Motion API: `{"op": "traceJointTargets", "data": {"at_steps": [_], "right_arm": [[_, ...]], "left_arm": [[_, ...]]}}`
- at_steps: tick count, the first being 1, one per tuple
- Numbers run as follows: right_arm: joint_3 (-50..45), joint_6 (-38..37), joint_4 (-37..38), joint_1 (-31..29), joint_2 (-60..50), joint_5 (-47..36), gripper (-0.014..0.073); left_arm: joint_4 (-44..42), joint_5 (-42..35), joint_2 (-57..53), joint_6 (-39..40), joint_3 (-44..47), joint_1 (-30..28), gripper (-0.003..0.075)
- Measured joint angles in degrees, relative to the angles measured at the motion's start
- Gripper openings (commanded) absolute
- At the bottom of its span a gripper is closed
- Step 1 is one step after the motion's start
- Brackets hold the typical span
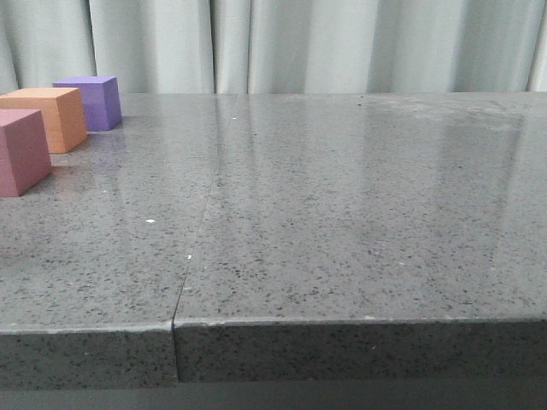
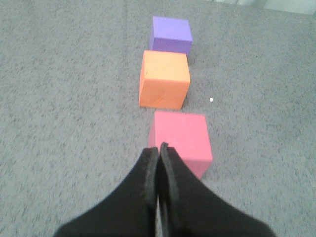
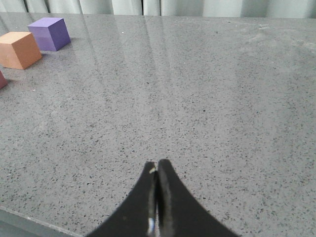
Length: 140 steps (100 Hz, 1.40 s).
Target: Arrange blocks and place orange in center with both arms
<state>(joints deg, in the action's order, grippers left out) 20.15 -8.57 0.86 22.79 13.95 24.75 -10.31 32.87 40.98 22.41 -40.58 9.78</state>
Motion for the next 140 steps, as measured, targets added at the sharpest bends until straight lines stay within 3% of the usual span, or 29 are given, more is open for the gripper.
{"op": "traceJointTargets", "data": {"at_steps": [69,83,101,128,140], "right_arm": [[0.00,0.00,0.00,0.00,0.00,0.00,-0.0069],[0.00,0.00,0.00,0.00,0.00,0.00,-0.0069],[0.00,0.00,0.00,0.00,0.00,0.00,-0.0069],[0.00,0.00,0.00,0.00,0.00,-0.04,-0.0069],[0.00,0.00,0.00,0.00,0.00,-0.04,-0.0069]], "left_arm": [[-4.17,-1.51,-28.48,-2.51,23.75,0.00,-0.0020],[-0.95,-6.20,-32.71,-8.94,28.20,-1.78,-0.0020],[6.06,-17.53,-38.06,-18.43,35.86,-6.35,-0.0020],[9.26,-27.82,-41.28,-20.36,40.65,-8.82,-0.0020],[9.65,-28.55,-41.28,-20.49,40.65,-8.95,-0.0020]]}}
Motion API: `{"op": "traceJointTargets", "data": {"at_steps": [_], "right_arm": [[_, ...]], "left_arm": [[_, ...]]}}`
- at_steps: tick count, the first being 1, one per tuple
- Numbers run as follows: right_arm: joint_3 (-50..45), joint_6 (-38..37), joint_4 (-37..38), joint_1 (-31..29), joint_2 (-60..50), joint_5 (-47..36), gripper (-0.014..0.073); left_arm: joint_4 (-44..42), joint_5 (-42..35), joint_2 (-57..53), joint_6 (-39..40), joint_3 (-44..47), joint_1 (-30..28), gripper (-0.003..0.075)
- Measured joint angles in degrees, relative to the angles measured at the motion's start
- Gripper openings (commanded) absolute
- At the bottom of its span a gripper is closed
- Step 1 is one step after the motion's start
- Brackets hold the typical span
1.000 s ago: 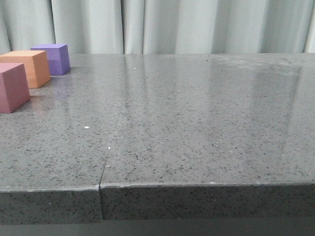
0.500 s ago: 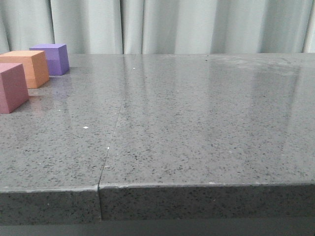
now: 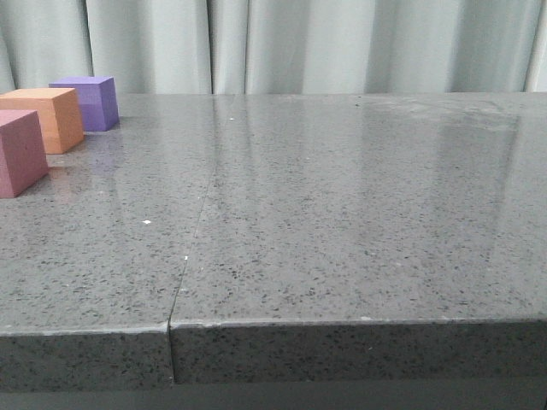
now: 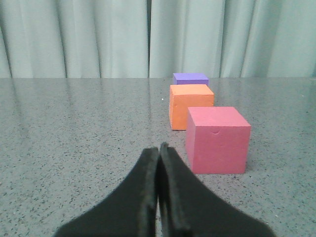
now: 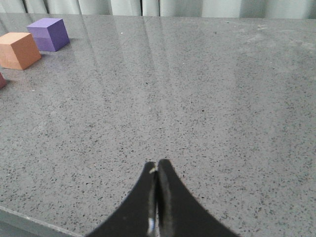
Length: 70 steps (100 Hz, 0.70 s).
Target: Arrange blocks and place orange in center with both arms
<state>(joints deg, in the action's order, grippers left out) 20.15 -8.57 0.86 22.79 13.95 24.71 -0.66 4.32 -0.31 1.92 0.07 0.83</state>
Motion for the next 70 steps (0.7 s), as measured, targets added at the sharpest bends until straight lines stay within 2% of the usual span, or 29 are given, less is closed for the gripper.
{"op": "traceJointTargets", "data": {"at_steps": [70], "right_arm": [[0.00,0.00,0.00,0.00,0.00,0.00,-0.0069]], "left_arm": [[0.22,-0.69,0.00,-0.25,0.00,0.00,-0.0020]]}}
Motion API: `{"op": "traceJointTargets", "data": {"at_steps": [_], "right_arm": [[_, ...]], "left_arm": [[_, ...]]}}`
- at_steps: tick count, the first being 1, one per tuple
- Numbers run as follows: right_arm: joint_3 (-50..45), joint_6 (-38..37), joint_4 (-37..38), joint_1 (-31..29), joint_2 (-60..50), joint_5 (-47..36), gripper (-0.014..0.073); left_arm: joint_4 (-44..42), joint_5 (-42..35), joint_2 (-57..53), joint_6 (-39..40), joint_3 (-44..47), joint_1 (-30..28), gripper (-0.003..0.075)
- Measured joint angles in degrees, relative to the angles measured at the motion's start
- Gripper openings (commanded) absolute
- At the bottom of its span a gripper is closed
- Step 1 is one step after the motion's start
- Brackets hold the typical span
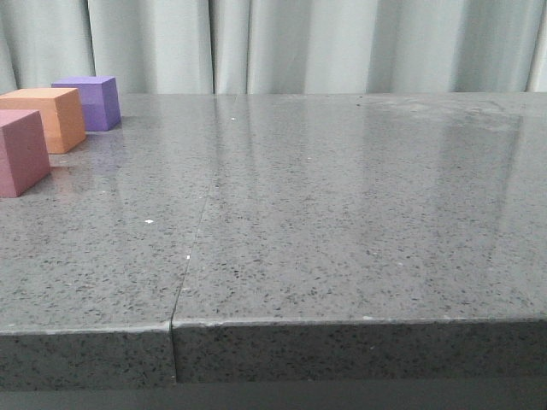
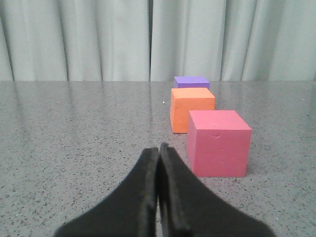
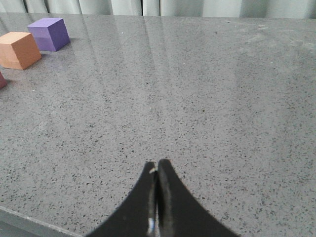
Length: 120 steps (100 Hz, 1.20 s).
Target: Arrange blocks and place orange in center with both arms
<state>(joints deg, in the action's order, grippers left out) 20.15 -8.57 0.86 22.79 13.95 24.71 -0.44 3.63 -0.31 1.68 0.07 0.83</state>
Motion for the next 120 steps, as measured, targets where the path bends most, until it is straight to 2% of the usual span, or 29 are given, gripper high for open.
{"op": "traceJointTargets", "data": {"at_steps": [18,30,43,60,69,82,92,120], "right_arm": [[-0.06,0.00,0.12,0.00,0.00,-0.12,-0.0069],[-1.74,0.00,0.22,-1.04,0.00,-3.61,-0.0069],[-5.08,0.00,0.22,-7.83,0.00,-11.17,-0.0069],[-11.64,0.00,0.22,-17.87,-1.07,-25.07,-0.0069],[-15.84,0.00,0.22,-21.99,-3.86,-28.18,-0.0069],[-20.63,-0.10,0.22,-24.73,-9.61,-28.75,-0.0069],[-21.62,-0.10,0.22,-24.86,-13.58,-26.23,-0.0069],[-21.74,-0.10,0.22,-24.86,-14.59,-23.47,-0.0069]], "left_arm": [[0.00,0.00,0.00,0.00,0.00,0.00,-0.0020],[0.00,0.00,0.00,0.00,0.00,0.00,-0.0020],[0.00,0.00,0.00,0.00,0.00,0.00,-0.0020],[0.00,0.00,0.00,0.00,0.00,0.00,-0.0020],[0.00,0.00,0.00,0.00,0.00,0.00,-0.0020],[0.00,0.00,0.00,0.00,0.00,0.00,-0.0020],[0.00,0.00,0.00,0.00,0.00,0.00,-0.0020],[0.00,-0.03,0.00,0.00,0.00,0.00,-0.0020]]}}
